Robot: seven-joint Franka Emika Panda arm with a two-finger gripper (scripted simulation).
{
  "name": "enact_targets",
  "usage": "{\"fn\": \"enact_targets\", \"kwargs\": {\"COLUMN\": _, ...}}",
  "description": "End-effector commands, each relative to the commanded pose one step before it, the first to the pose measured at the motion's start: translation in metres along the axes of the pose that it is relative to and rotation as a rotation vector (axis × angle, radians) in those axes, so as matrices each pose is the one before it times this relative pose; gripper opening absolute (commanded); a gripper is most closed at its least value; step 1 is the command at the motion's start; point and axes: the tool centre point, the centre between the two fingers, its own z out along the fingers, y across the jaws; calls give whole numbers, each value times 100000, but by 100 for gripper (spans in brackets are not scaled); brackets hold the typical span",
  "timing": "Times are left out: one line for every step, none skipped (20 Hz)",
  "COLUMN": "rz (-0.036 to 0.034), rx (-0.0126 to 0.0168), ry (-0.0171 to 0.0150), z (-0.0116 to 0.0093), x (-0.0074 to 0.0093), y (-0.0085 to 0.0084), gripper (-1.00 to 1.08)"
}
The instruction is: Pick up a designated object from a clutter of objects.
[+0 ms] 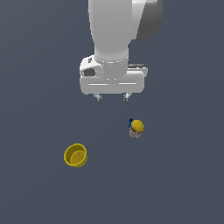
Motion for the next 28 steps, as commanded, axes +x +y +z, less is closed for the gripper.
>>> {"fn": "enact_targets", "kwargs": {"rz": 0, "rx": 0, "ry": 0, "z": 0, "x": 0, "y": 1, "gripper": 100}}
{"fn": "enact_targets", "kwargs": {"rz": -62, "rx": 16, "ry": -74, "z": 25, "x": -12, "y": -63, "gripper": 100}}
{"fn": "enact_targets", "kwargs": {"rz": -172, "rx": 48, "ry": -211, "z": 68, "x": -38, "y": -179, "gripper": 100}}
{"fn": "enact_targets", "kwargs": {"rz": -293, "rx": 81, "ry": -356, "z": 116, "x": -62, "y": -297, "gripper": 100}}
{"fn": "enact_targets", "kwargs": {"rz": -414, "rx": 110, "ry": -496, "z": 158, "x": -89, "y": -409, "gripper": 100}}
{"fn": "enact_targets", "kwargs": {"rz": -540, "rx": 137, "ry": -632, "z": 193, "x": -118, "y": -515, "gripper": 100}}
{"fn": "enact_targets", "kwargs": {"rz": -651, "rx": 156, "ry": -734, "z": 212, "x": -143, "y": -583, "gripper": 100}}
{"fn": "enact_targets", "kwargs": {"rz": -586, "rx": 132, "ry": -627, "z": 165, "x": -127, "y": -481, "gripper": 100}}
{"fn": "enact_targets", "kwargs": {"rz": -484, "rx": 103, "ry": -482, "z": 110, "x": -103, "y": -354, "gripper": 100}}
{"fn": "enact_targets", "kwargs": {"rz": -374, "rx": 76, "ry": -335, "z": 58, "x": -77, "y": -230, "gripper": 100}}
{"fn": "enact_targets", "kwargs": {"rz": -250, "rx": 48, "ry": -188, "z": 13, "x": -48, "y": -112, "gripper": 100}}
{"fn": "enact_targets", "kwargs": {"rz": -90, "rx": 16, "ry": -35, "z": -21, "x": -17, "y": -2, "gripper": 100}}
{"fn": "enact_targets", "kwargs": {"rz": 64, "rx": -14, "ry": 73, "z": -21, "x": 12, "y": 55, "gripper": 100}}
{"fn": "enact_targets", "kwargs": {"rz": 155, "rx": -29, "ry": 92, "z": 11, "x": 31, "y": 43, "gripper": 100}}
{"fn": "enact_targets", "kwargs": {"rz": 202, "rx": -35, "ry": 74, "z": 48, "x": 36, "y": 0, "gripper": 100}}
{"fn": "enact_targets", "kwargs": {"rz": 250, "rx": -41, "ry": 53, "z": 86, "x": 40, "y": -42, "gripper": 100}}
{"fn": "enact_targets", "kwargs": {"rz": 303, "rx": -48, "ry": 39, "z": 123, "x": 47, "y": -81, "gripper": 100}}
{"fn": "enact_targets", "kwargs": {"rz": 360, "rx": -56, "ry": 30, "z": 159, "x": 54, "y": -116, "gripper": 100}}
{"fn": "enact_targets", "kwargs": {"rz": 431, "rx": -66, "ry": 31, "z": 194, "x": 62, "y": -144, "gripper": 100}}
{"fn": "enact_targets", "kwargs": {"rz": 504, "rx": -77, "ry": 44, "z": 225, "x": 72, "y": -166, "gripper": 100}}
{"fn": "enact_targets", "kwargs": {"rz": 599, "rx": -91, "ry": 68, "z": 254, "x": 83, "y": -178, "gripper": 100}}
{"fn": "enact_targets", "kwargs": {"rz": 687, "rx": -103, "ry": 92, "z": 286, "x": 94, "y": -196, "gripper": 100}}
{"fn": "enact_targets", "kwargs": {"rz": 772, "rx": -114, "ry": 108, "z": 318, "x": 101, "y": -217, "gripper": 100}}
{"fn": "enact_targets", "kwargs": {"rz": 841, "rx": -121, "ry": 114, "z": 353, "x": 103, "y": -247, "gripper": 100}}
{"fn": "enact_targets", "kwargs": {"rz": 912, "rx": -128, "ry": 121, "z": 387, "x": 104, "y": -276, "gripper": 100}}
{"fn": "enact_targets", "kwargs": {"rz": 985, "rx": -135, "ry": 134, "z": 421, "x": 104, "y": -305, "gripper": 100}}
{"fn": "enact_targets", "kwargs": {"rz": 1065, "rx": -142, "ry": 151, "z": 454, "x": 103, "y": -329, "gripper": 100}}
{"fn": "enact_targets", "kwargs": {"rz": 1142, "rx": -147, "ry": 166, "z": 488, "x": 99, "y": -355, "gripper": 100}}
